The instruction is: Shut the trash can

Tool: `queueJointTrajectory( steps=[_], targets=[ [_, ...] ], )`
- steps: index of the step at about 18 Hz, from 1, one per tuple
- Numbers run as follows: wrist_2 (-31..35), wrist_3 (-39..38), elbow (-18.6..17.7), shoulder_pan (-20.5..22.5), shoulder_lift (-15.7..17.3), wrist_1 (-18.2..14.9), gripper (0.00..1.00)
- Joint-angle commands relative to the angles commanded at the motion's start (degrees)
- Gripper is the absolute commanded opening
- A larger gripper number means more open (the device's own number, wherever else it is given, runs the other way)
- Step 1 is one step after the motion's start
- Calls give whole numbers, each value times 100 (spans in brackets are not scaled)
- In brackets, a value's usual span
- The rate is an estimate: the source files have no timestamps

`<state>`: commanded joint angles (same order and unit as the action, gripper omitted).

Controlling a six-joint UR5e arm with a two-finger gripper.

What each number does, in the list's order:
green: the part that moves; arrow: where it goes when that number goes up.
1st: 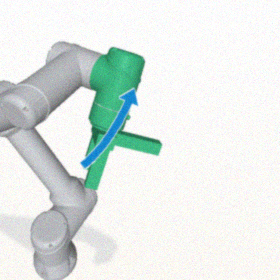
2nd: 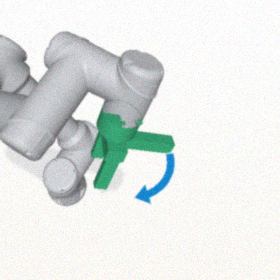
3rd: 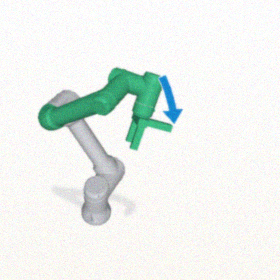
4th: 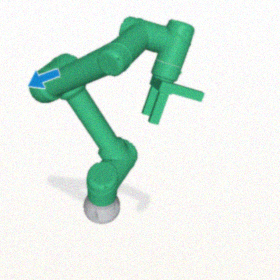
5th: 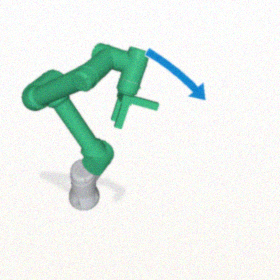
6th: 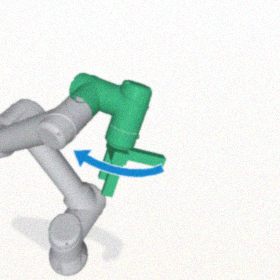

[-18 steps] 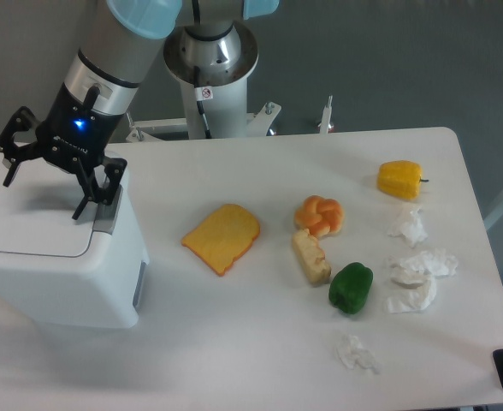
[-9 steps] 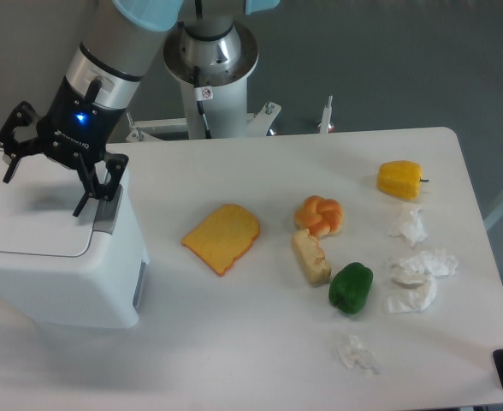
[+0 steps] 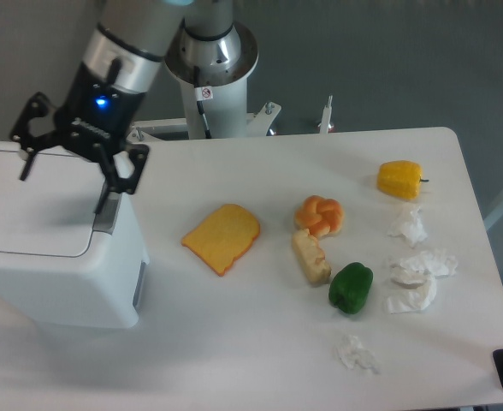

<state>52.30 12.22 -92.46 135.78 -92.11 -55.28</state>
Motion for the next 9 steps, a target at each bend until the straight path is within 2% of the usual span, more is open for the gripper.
queueJointTrajectory(
  steps=[9],
  targets=[
    [26, 719, 9, 1038, 184, -17, 100]
  ],
)
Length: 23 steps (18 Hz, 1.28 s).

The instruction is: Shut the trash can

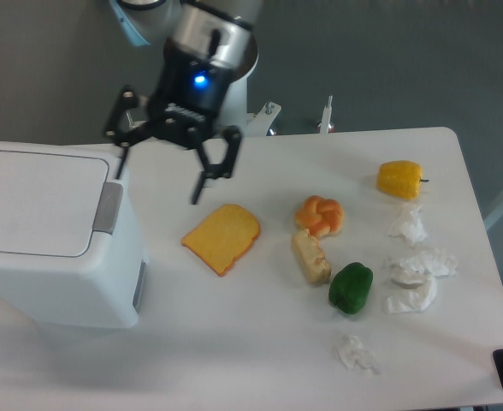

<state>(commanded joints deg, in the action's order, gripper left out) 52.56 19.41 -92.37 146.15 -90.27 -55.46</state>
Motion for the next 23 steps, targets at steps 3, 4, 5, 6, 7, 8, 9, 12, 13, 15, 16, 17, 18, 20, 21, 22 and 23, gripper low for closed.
queueJointTrajectory(
  steps=[3, 4, 5, 6, 7, 8, 9, 12, 13, 15, 16, 17, 18, 20, 21, 22, 23],
  targets=[
    [237, 536, -158, 360, 263, -9, 100],
    [263, 764, -176, 501, 360, -26, 100],
    [272, 932, -237, 676, 456, -122, 100],
    [325, 1038, -333, 800, 570, -175, 100],
    [473, 1134, -421, 888, 667, -185, 100],
    [701, 1222, -483, 932, 747, -193, 100],
    [982, 1319, -510, 933, 791, -220, 100],
    [1791, 1819, -545, 924, 879, -404, 100],
    [1924, 2056, -562, 924, 914, -483, 100],
    [2143, 2574, -632, 924, 993, -589, 100],
    [2293, 2794, -659, 933, 1037, -598, 100],
    [2451, 3014, -703, 933, 1072, -624, 100],
    [2609, 3216, -729, 941, 1090, -659, 100],
    [2882, 3638, -782, 933, 1143, -817, 100],
    [3022, 3823, -791, 915, 1169, -878, 100],
    [3093, 3947, -809, 924, 1204, -888, 100],
    [3094, 4052, -826, 933, 1222, -896, 100]
  ],
)
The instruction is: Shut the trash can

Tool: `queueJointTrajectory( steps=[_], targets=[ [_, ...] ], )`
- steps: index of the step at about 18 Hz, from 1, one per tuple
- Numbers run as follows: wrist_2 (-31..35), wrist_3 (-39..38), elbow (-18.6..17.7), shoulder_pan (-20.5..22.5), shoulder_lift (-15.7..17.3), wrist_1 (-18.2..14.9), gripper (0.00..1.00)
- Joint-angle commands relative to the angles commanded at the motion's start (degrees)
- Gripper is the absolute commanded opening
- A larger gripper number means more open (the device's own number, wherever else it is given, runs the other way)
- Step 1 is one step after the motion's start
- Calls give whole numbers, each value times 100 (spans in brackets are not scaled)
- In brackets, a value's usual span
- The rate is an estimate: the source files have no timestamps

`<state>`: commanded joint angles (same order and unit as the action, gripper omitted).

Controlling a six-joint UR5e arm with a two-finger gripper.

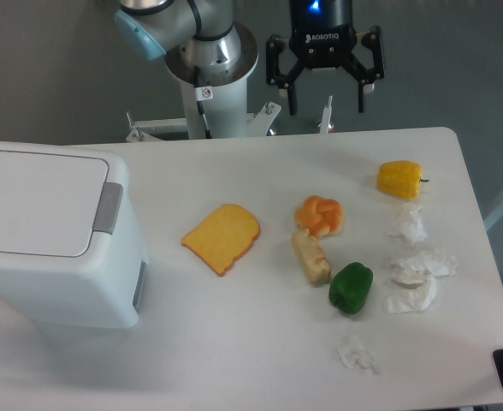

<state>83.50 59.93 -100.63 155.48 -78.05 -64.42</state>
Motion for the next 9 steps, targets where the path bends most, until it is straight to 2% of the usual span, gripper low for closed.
queueJointTrajectory(
  steps=[9],
  targets=[
    [0, 265, -158, 44, 132, -18, 100]
  ],
)
